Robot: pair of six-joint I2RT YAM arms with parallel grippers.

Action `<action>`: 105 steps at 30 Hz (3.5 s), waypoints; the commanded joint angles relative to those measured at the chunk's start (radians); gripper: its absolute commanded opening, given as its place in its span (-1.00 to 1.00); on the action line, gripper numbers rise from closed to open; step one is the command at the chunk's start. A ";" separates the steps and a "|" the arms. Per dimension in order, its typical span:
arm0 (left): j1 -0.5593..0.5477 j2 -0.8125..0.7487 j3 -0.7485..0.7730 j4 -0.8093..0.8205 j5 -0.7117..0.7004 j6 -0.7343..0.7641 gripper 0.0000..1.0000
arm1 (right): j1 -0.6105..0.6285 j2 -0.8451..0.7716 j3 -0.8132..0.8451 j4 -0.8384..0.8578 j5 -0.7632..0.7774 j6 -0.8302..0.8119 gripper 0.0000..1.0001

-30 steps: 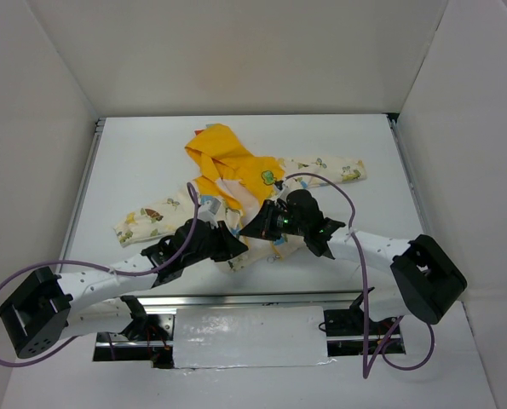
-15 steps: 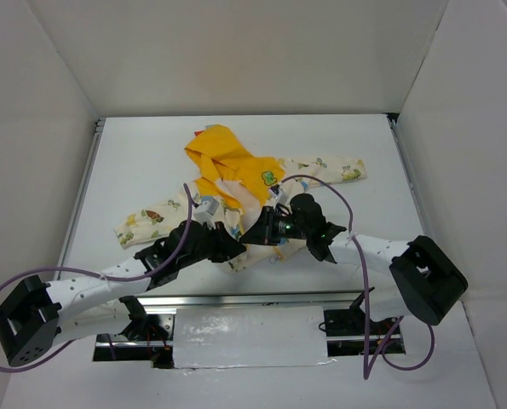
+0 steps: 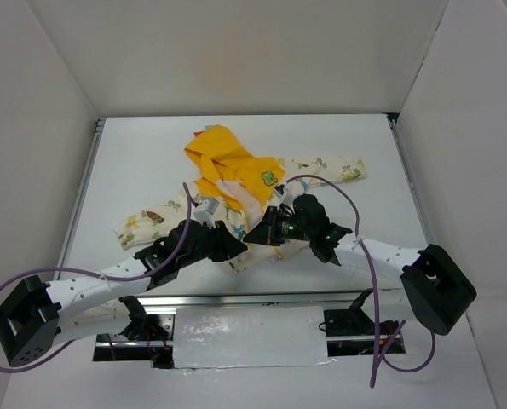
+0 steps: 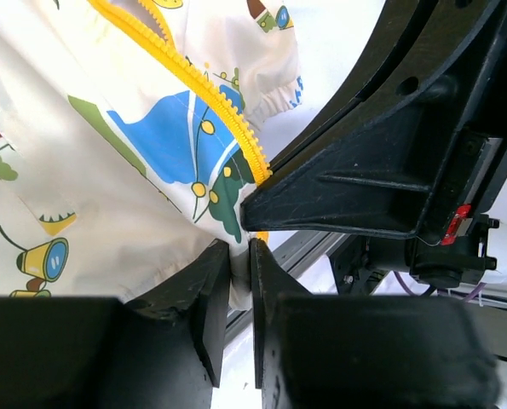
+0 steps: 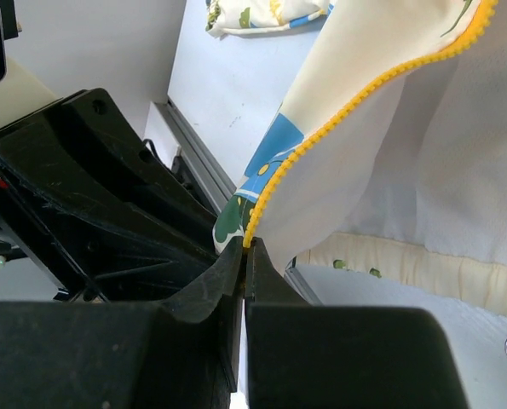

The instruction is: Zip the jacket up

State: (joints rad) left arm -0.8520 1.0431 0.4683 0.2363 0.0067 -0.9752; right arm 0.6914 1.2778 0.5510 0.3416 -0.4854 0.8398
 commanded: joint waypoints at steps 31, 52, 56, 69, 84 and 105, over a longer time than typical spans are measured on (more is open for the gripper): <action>0.111 -0.143 0.128 -0.571 -0.289 -0.030 -1.00 | 0.108 -0.034 0.211 -0.891 0.734 -0.280 0.23; 0.146 -0.109 0.122 -0.540 -0.229 0.007 -1.00 | 0.119 0.186 0.319 -0.923 0.821 -0.259 0.23; 0.146 -0.094 0.124 -0.535 -0.224 0.001 -1.00 | 0.111 0.242 0.331 -0.868 0.722 -0.301 0.21; 0.367 0.008 0.217 -0.667 -0.330 -0.008 -1.00 | 0.212 0.365 0.352 -0.518 0.366 -0.059 0.10; 0.375 -0.049 0.224 -0.634 -0.174 0.110 -1.00 | 0.370 0.460 0.631 -0.878 0.754 -0.102 0.12; 0.370 -0.077 0.136 -0.603 -0.116 0.118 -1.00 | 0.405 0.597 0.658 -0.859 0.737 -0.076 0.06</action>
State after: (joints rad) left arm -0.4808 0.9833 0.6167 -0.3965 -0.1310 -0.8665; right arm 1.0847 1.8523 1.1915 -0.5270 0.2478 0.7464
